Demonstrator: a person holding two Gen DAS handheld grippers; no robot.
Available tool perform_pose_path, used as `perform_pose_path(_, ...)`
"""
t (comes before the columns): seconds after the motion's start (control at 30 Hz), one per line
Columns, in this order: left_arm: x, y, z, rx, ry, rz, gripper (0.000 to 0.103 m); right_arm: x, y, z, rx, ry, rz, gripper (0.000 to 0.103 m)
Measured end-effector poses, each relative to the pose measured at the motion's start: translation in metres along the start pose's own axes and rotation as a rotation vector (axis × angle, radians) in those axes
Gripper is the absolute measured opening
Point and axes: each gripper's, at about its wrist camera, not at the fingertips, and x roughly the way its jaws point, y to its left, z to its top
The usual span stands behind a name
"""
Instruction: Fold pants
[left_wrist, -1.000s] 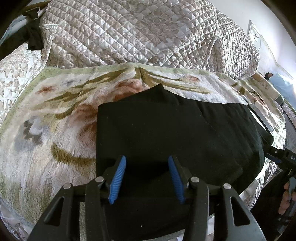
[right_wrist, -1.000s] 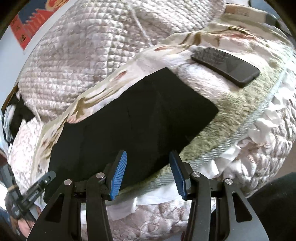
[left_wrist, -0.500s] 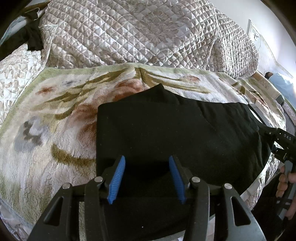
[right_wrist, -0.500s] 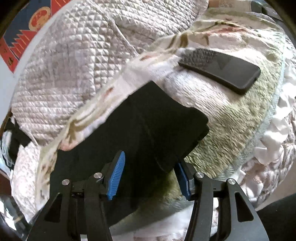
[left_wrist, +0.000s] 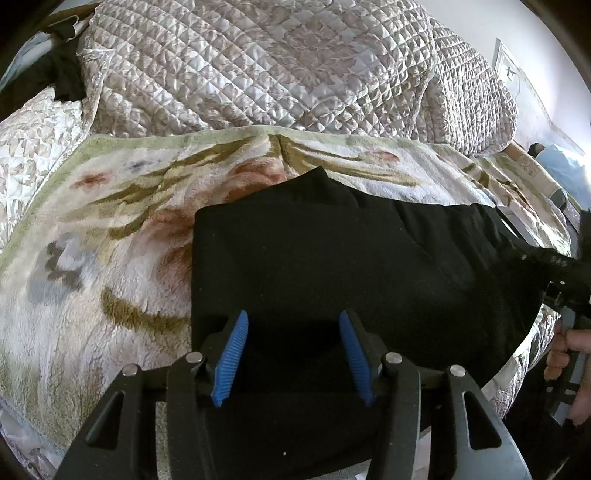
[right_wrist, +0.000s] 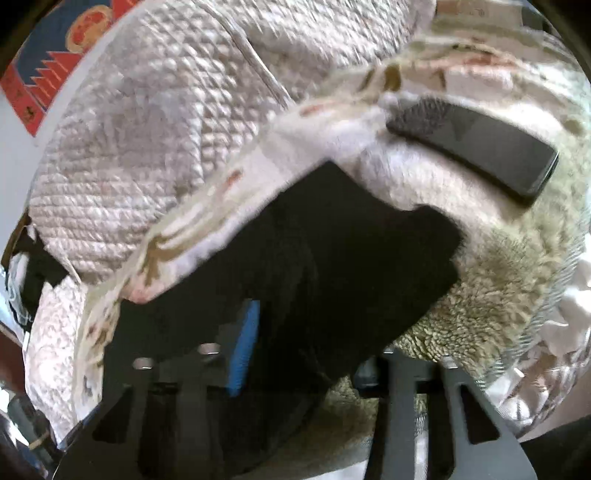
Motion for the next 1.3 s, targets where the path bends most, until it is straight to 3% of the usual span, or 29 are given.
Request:
perform_pose_path(0.13,-0.001,0.003,0.001,-0.012,-0.002,-0.004,0.055,-0.012,0.018,0.005,-0.067,-0.027,0.022,0.019)
perform_pose_path(0.5,-0.019,0.024,0.014,-0.071,-0.047,0.012,0.055,-0.041,0.119,0.002,-0.316,-0.053,0.201,0.018)
perform_pose_path(0.67,-0.028,0.057,0.017,-0.163,-0.077,0.061,0.055,-0.037,0.183,-0.031,-0.506,0.007,0.326,0.018)
perform_pose_path(0.77,-0.030,0.075,0.014,-0.209,-0.082,0.089,0.055,-0.018,0.211,-0.063,-0.616,0.087,0.374,0.018)
perform_pose_path(0.93,-0.035,0.100,0.008,-0.266,-0.090,0.124,0.055,0.032,0.232,-0.122,-0.786,0.263,0.334,0.018)
perform_pose_path(1.03,-0.038,0.110,0.006,-0.291,-0.095,0.126,0.055,0.031,0.233,-0.133,-0.847,0.216,0.311,0.022)
perform_pose_path(1.17,-0.040,0.114,0.004,-0.307,-0.097,0.120,0.055,0.029,0.232,-0.130,-0.833,0.236,0.331,0.033)
perform_pose_path(1.3,-0.042,0.114,0.005,-0.306,-0.101,0.112,0.055,0.010,0.231,-0.140,-0.860,0.258,0.388,0.064)
